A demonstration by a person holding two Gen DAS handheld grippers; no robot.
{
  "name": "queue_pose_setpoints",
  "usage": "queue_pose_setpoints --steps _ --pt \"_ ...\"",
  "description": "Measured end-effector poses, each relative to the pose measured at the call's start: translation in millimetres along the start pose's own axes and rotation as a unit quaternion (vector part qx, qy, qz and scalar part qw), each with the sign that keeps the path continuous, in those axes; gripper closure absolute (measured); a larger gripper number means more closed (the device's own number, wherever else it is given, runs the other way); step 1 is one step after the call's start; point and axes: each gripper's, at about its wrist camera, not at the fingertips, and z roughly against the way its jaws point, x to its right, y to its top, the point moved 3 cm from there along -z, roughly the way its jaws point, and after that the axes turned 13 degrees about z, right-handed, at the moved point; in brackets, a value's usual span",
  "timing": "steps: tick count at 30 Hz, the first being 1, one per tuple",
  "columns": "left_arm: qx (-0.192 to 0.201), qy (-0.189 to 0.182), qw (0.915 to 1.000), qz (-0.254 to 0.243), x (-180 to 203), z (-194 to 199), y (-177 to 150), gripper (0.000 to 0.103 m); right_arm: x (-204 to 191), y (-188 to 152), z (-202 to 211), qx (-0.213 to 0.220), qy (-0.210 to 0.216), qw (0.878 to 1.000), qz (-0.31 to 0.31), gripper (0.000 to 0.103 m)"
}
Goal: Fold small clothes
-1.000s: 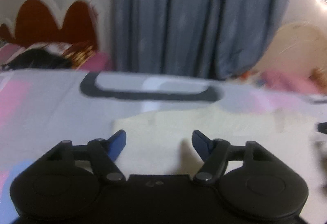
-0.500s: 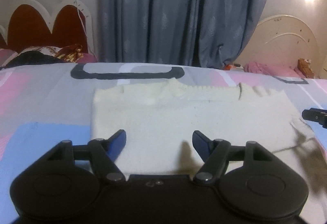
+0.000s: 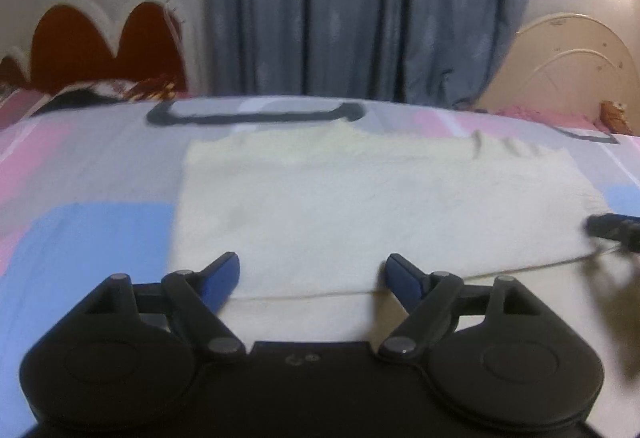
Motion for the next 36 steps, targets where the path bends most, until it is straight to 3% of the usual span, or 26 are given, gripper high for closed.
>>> queue_pose_setpoints --steps 2,6,14,31,33,36 --pt "0.003 0.007 1.0 -0.005 2.9 0.5 -1.9 0.022 15.6 -5.3 -4.3 -0.003 0.016 1.0 -0.026 0.07" --pt "0.007 0.022 0.9997 -0.005 10.3 -1.2 -3.8 0.019 1.6 -2.9 -5.7 -0.007 -0.001 1.0 0.025 0.07" --pt "0.011 0.023 0.9996 -0.01 9.2 -1.5 -6.9 0.018 1.1 -8.9 -7.3 0.003 -0.001 1.0 0.029 0.07" --pt "0.009 0.016 0.9998 -0.013 7.4 -2.7 -8.2 0.014 -19.9 -10.4 -13.5 -0.002 -0.046 0.995 0.088 0.07" --pt "0.003 0.021 0.9994 -0.028 10.9 -2.4 -9.8 0.011 -21.4 -9.3 -16.0 -0.007 -0.05 0.994 0.096 0.07" --pt "-0.008 0.049 0.9944 -0.093 23.2 15.3 -10.5 0.011 -23.0 -6.7 -10.1 -0.015 -0.052 0.993 0.101 0.069"
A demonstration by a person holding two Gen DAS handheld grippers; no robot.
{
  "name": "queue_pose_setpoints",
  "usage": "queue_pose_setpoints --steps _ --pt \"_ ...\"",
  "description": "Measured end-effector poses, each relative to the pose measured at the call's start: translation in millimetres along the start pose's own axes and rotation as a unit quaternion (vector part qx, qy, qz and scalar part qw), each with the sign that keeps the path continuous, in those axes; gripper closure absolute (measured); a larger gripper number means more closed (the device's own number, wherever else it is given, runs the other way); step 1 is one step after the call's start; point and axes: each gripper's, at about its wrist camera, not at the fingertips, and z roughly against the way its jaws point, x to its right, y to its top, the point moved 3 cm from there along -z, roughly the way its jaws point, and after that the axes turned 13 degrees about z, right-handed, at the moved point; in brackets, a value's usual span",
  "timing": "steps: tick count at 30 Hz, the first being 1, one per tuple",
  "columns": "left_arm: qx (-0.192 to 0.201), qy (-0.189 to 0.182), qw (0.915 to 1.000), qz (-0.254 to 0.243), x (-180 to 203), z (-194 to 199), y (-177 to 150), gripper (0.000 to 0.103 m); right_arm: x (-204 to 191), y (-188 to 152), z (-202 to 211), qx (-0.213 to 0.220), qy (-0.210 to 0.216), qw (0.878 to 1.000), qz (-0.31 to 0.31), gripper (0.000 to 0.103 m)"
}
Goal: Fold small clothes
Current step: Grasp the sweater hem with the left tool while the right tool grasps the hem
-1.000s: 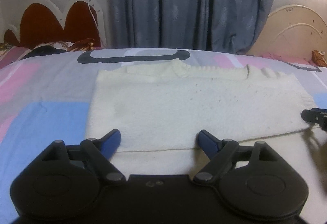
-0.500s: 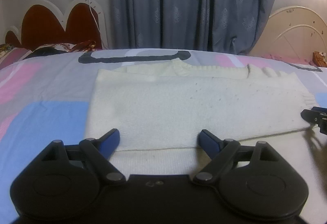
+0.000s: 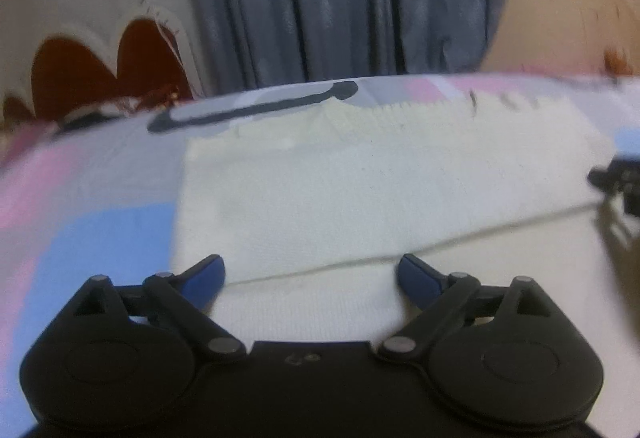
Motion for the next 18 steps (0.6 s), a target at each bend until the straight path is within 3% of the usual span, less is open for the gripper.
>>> queue_pose_setpoints --steps 1,2,4,8,10,13,15,16,18 --pt "0.008 -0.011 0.9999 -0.009 0.0 12.8 -2.4 0.011 2.3 0.7 9.6 -0.002 0.003 1.0 0.0 0.063" --pt "0.019 -0.028 0.9993 -0.013 -2.4 27.8 -7.0 0.011 5.7 -0.3 21.9 0.006 0.004 1.0 -0.008 0.05" --pt "0.034 -0.046 0.9982 -0.015 -10.7 59.2 -23.7 0.01 12.9 -9.9 60.0 0.052 0.022 0.997 -0.043 0.041" --pt "0.044 -0.022 0.9979 -0.042 -40.1 103.6 -75.8 0.011 10.8 -44.0 108.5 0.029 0.06 0.997 -0.034 0.041" --pt "0.023 0.016 0.9986 -0.045 -61.2 109.4 -101.8 0.022 13.4 -67.8 125.9 0.015 0.065 0.997 -0.037 0.041" --pt "0.01 -0.008 0.9992 0.037 -92.6 134.0 -119.5 0.023 17.8 -96.3 146.6 -0.017 0.052 0.997 -0.052 0.042" --pt "0.0 -0.012 0.9984 0.054 -101.1 149.5 -131.3 0.024 18.7 -109.7 164.0 -0.02 0.062 0.995 -0.074 0.042" --pt "-0.008 -0.018 0.9973 0.07 -104.9 158.2 -138.4 0.03 17.3 -116.6 173.5 -0.025 0.071 0.994 -0.081 0.042" --pt "-0.028 -0.048 0.9919 0.114 -111.8 174.8 -154.0 0.034 15.2 -128.1 191.3 -0.03 0.089 0.99 -0.103 0.042"
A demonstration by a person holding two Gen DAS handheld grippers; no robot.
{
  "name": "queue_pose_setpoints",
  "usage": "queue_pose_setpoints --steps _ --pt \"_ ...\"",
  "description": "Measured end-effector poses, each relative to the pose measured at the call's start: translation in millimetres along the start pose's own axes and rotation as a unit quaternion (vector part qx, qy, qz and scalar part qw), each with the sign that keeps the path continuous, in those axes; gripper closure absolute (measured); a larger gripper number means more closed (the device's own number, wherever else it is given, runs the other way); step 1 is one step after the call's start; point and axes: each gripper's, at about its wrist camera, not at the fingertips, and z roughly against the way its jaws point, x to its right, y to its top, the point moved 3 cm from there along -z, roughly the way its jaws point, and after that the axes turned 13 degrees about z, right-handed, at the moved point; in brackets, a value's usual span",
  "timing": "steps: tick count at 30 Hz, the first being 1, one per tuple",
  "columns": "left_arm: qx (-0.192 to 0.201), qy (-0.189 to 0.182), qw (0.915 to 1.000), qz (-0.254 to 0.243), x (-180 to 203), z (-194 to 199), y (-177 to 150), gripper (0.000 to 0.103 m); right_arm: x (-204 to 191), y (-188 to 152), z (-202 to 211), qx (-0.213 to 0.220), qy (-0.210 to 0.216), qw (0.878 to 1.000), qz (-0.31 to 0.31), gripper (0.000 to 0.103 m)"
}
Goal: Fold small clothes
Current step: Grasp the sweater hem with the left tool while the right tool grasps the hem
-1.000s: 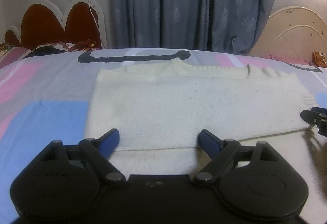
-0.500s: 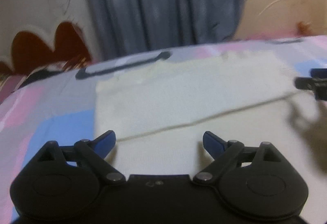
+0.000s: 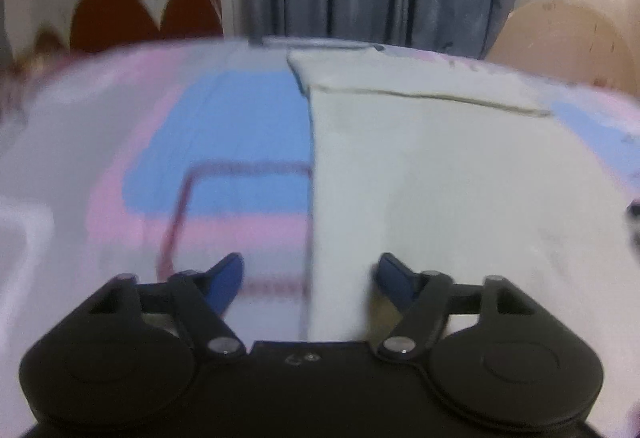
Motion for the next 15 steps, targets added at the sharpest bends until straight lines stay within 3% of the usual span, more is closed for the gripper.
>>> queue_pose_setpoints --steps 4,9,15 --pt "-0.002 -0.007 0.9996 0.028 -10.3 23.3 -24.8 0.044 -5.1 -25.5 32.0 -0.01 0.029 0.999 -0.036 0.042" --pt "-0.018 -0.032 0.9976 0.06 -20.0 36.0 -33.5 0.05 -12.9 -50.7 65.1 -0.011 0.061 0.996 -0.061 0.044" --pt "-0.059 -0.092 0.988 0.109 -30.1 48.0 -42.9 0.057 -14.6 -66.5 85.9 -0.019 0.115 0.987 -0.109 0.066"
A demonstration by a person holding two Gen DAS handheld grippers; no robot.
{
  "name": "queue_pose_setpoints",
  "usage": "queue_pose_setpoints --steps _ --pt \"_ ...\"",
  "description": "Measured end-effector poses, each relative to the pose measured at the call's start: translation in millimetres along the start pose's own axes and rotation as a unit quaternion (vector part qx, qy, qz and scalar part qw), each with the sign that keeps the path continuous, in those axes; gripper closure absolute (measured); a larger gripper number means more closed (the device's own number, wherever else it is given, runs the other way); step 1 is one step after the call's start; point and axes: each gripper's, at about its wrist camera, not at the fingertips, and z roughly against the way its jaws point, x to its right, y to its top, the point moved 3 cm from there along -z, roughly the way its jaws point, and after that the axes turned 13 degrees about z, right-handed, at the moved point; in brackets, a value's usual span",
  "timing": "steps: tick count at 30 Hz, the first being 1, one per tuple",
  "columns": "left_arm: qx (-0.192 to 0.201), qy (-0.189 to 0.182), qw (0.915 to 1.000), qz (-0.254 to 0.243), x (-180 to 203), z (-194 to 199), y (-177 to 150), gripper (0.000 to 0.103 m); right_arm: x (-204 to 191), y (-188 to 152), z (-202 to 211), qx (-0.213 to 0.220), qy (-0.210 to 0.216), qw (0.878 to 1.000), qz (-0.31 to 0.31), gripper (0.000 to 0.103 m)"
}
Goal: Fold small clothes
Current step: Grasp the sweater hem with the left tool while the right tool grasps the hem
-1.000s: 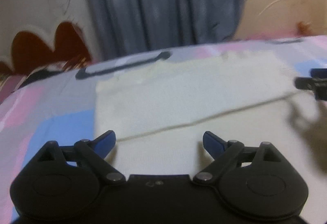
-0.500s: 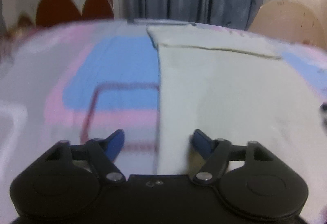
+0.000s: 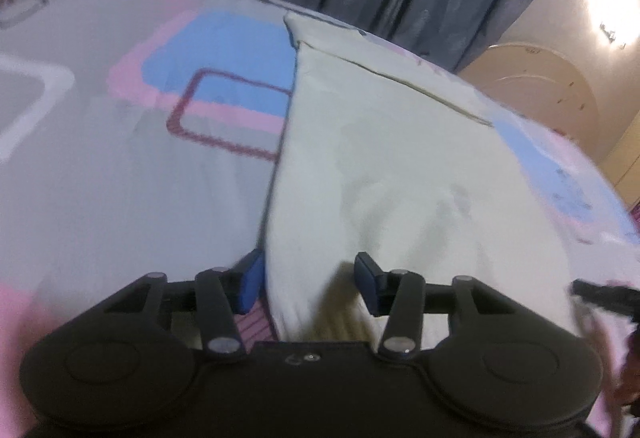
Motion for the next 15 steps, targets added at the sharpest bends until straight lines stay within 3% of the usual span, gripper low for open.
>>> queue_pose_setpoints --steps 5,9,10,11,12,15 --pt "-0.036 -0.056 0.9971 0.037 -9.4 6.6 -6.1 0.057 3.2 -10.6 4.2 -0.001 0.055 0.997 -0.062 0.069" --pt "-0.04 -0.071 0.9953 0.054 -10.1 2.8 -4.1 0.057 6.3 -8.7 -2.5 0.004 0.077 0.993 -0.088 0.07" --pt "-0.04 -0.074 0.9946 0.06 -11.0 1.2 -2.4 0.057 7.6 -6.8 -5.5 0.005 0.084 0.992 -0.098 0.074" --pt "-0.039 -0.08 0.9937 0.067 -11.7 -1.1 -0.6 0.057 8.5 -4.8 -9.5 0.003 0.088 0.991 -0.105 0.084" --pt "-0.038 -0.085 0.9927 0.076 -12.8 -3.5 0.8 0.06 8.6 -2.7 -13.8 -0.001 0.089 0.99 -0.108 0.089" --pt "-0.026 -0.056 0.9946 0.083 -18.1 -5.8 4.8 0.1 4.8 -0.6 -18.4 -0.004 0.084 0.992 -0.098 0.1"
